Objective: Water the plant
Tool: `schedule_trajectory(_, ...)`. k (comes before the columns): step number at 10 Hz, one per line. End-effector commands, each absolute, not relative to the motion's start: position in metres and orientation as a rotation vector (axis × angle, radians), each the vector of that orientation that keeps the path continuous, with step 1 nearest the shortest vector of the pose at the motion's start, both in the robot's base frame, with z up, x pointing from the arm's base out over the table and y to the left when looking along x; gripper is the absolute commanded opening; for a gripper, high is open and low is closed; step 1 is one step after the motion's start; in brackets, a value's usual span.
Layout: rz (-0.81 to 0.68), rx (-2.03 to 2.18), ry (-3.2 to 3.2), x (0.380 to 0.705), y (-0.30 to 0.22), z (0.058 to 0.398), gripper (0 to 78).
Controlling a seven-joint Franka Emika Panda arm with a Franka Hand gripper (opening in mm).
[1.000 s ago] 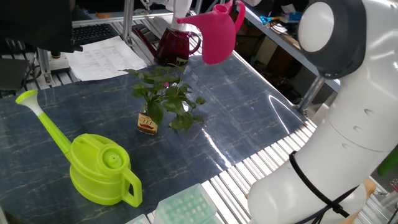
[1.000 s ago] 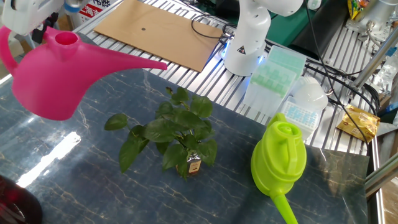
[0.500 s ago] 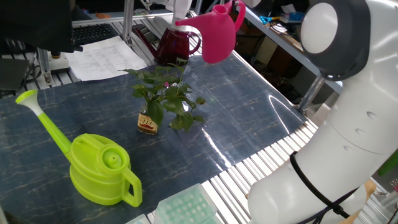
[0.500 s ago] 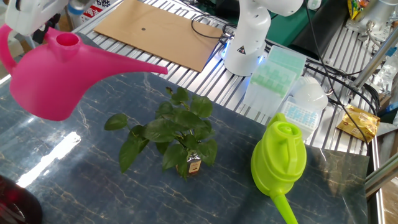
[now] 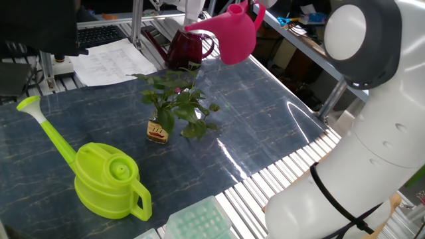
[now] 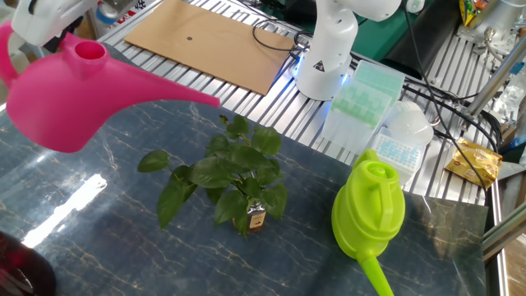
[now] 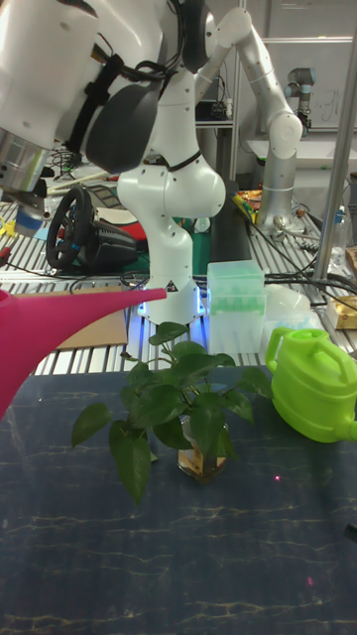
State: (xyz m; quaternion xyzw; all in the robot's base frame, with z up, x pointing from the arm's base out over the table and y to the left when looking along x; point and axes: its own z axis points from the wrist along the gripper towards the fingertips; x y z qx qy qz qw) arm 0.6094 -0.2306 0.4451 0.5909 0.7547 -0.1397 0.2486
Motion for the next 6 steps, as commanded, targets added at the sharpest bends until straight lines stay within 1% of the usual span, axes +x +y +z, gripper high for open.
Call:
schedule_trajectory(1, -0.403, 1.608, 2.022, 0.6068, -0.2268, 0.4501, 1.2)
schedule_trajectory(6, -0.442, 1.596, 1.989, 0.6021, -0.2191, 0.4541, 1.2)
